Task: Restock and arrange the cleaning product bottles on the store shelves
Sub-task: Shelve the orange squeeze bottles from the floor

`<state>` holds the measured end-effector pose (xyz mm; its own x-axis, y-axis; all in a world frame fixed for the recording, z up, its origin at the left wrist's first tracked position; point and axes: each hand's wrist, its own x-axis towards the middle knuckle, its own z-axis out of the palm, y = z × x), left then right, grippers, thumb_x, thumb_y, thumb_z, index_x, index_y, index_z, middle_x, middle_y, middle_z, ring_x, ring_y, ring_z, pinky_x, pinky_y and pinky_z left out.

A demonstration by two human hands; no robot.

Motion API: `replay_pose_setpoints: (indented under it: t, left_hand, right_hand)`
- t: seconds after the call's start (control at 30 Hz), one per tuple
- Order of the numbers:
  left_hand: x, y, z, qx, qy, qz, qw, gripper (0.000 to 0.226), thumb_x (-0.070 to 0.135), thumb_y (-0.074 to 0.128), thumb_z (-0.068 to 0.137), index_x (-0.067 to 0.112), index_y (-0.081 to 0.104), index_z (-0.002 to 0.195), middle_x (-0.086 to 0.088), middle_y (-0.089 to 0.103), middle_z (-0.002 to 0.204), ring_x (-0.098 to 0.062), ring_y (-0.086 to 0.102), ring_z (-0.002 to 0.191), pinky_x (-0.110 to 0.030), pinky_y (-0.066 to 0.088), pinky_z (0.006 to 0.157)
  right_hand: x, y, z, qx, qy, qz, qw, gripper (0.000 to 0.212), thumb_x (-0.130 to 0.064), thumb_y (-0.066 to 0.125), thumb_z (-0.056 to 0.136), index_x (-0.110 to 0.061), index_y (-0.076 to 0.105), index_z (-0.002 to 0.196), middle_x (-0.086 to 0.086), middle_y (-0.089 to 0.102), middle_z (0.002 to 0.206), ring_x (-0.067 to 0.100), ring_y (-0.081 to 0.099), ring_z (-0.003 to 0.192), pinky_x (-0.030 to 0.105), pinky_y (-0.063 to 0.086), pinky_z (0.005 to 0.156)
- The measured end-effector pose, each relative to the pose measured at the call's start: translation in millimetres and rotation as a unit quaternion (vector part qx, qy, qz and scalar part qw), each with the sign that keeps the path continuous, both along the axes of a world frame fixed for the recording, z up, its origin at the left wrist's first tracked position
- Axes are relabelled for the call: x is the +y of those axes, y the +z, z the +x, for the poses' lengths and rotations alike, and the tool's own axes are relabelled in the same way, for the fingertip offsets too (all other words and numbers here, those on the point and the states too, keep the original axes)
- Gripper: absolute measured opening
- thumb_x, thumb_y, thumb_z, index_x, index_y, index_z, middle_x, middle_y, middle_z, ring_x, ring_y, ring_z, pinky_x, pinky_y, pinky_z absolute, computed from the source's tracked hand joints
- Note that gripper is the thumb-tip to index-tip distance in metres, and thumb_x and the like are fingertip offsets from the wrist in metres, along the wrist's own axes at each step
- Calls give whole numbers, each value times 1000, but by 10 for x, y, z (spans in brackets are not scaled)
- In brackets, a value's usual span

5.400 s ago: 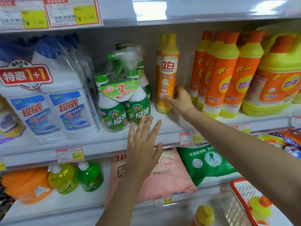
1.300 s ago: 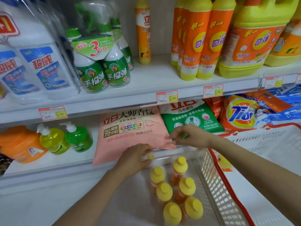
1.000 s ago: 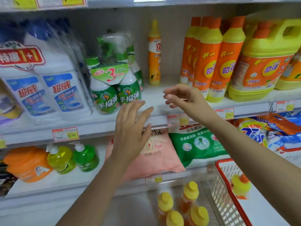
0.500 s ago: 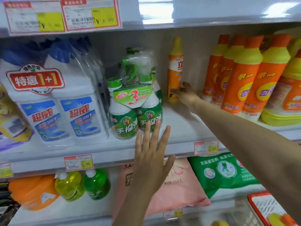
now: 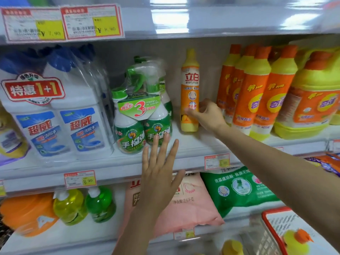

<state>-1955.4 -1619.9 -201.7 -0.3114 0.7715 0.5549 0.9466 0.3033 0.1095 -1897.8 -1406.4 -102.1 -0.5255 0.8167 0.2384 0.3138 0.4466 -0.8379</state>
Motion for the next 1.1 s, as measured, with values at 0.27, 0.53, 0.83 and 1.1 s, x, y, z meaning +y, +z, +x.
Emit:
replay_pose_setpoints:
  t: [0.27, 0.53, 0.83, 1.1]
  left_hand:
    - [-109, 564, 428, -404, -82, 252, 876, 35, 47, 48, 98, 27, 61, 125, 13, 59, 128, 1, 49, 123, -39, 40, 110]
    - [-73, 844, 845, -621, -56, 232, 747, 73, 54, 77, 55, 17, 58, 114, -5, 72, 104, -18, 74, 86, -35, 61, 71]
    - [-262, 475, 1060, -671, -188, 63, 714, 44, 33, 70, 80, 19, 64, 122, 0, 75, 100, -12, 71, 86, -25, 56, 68]
    - [-348, 241, 1230, -695, -206, -30, 688, 36, 32, 64, 83, 24, 65, 118, -1, 74, 110, -21, 69, 105, -43, 52, 98]
  right_hand:
    - [-714, 91, 841, 70, 70, -93, 991, 47, -46, 74, 82, -2, 60, 91, 10, 72, 82, 20, 71, 69, 34, 58, 58]
    - [-1273, -309, 1557, -3, 129, 1, 992, 39, -49, 82, 72, -22, 60, 89, -2, 71, 66, 7, 65, 59, 27, 47, 57]
    - [-1017, -122, 1869, 91, 210, -186, 955, 57, -56, 50, 90, -14, 58, 129, 4, 69, 120, 18, 69, 107, 34, 56, 93]
    - [-1113, -223, 1961, -8, 107, -30, 994, 53, -56, 78, 72, -15, 58, 98, 4, 71, 67, 13, 67, 65, 43, 55, 71]
